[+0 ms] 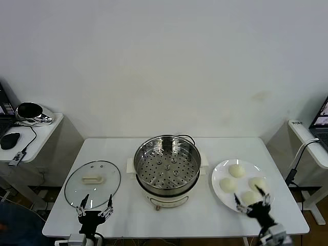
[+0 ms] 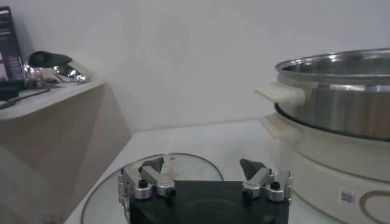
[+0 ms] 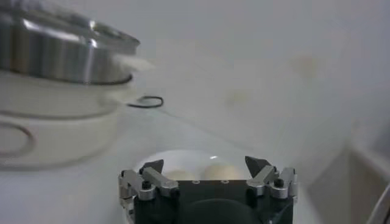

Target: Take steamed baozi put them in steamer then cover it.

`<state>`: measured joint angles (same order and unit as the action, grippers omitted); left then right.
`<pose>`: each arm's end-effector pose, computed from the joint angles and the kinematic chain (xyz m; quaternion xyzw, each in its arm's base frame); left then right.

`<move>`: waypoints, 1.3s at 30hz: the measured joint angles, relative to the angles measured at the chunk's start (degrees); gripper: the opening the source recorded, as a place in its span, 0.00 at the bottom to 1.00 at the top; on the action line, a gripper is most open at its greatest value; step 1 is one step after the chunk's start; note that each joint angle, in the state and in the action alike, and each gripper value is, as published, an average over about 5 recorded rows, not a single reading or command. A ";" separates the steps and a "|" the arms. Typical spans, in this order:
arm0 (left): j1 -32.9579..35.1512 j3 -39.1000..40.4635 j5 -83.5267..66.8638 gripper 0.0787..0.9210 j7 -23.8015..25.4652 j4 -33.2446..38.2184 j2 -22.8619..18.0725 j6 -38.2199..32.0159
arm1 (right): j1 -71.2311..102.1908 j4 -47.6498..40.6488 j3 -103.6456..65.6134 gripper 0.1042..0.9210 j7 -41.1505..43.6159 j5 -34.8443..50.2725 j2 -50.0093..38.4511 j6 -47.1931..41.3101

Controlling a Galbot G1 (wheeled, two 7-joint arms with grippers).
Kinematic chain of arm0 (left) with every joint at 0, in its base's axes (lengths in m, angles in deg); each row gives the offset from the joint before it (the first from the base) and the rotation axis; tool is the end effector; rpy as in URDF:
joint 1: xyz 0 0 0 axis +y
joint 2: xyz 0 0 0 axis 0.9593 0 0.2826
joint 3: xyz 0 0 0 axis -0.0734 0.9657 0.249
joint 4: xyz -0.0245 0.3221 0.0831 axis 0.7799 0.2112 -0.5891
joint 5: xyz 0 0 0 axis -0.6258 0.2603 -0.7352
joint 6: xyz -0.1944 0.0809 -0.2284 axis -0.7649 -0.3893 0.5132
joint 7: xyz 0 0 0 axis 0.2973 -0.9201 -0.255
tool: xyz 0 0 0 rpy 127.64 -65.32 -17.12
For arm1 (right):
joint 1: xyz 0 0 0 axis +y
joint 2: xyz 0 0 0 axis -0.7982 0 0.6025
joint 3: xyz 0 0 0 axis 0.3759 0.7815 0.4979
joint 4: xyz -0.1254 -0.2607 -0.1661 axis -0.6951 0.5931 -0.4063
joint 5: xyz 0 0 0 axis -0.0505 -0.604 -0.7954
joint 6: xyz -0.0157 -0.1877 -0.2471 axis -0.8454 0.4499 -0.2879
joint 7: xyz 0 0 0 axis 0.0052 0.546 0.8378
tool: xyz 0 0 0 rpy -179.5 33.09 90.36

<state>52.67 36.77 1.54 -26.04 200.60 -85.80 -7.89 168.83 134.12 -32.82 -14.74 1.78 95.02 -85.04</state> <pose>0.1147 0.0577 -0.3109 0.0337 -0.9881 -0.0750 0.1303 0.1884 -0.1985 -0.2713 0.1352 -0.9018 0.3975 0.1026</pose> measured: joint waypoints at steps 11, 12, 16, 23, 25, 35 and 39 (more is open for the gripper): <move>0.21 -1.11 1.70 0.88 -0.48 0.49 0.28 1.10 | -16.95 -8.03 11.06 0.88 16.28 -6.96 -15.85 -1.09; 0.27 -1.26 1.80 0.88 -0.53 0.50 0.34 1.17 | -19.27 -9.11 13.01 0.88 18.17 -7.28 -17.06 -1.15; 0.50 -1.91 2.02 0.88 -0.70 0.60 0.50 1.40 | -29.11 -13.90 21.76 0.88 25.56 -8.40 -20.71 -1.36; 0.68 -3.06 2.60 0.88 -0.76 0.88 0.51 1.61 | -45.90 -23.19 37.88 0.88 35.80 -8.89 -23.18 -1.59; 0.61 -3.30 2.78 0.88 -0.74 0.79 0.59 1.65 | -50.18 -25.92 42.21 0.88 37.84 -8.87 -23.10 -1.63; 0.19 -3.94 4.02 0.88 -0.38 0.63 1.06 1.83 | -65.55 -38.03 58.12 0.88 43.42 -8.76 -18.86 -1.77; 0.36 -4.38 4.30 0.88 -0.28 0.54 1.35 1.75 | -69.60 -41.95 62.24 0.88 44.19 -8.60 -16.44 -1.79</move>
<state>53.03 32.39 5.84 -26.31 201.14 -84.45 -6.14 99.24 92.18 29.42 29.45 -6.82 78.58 -86.83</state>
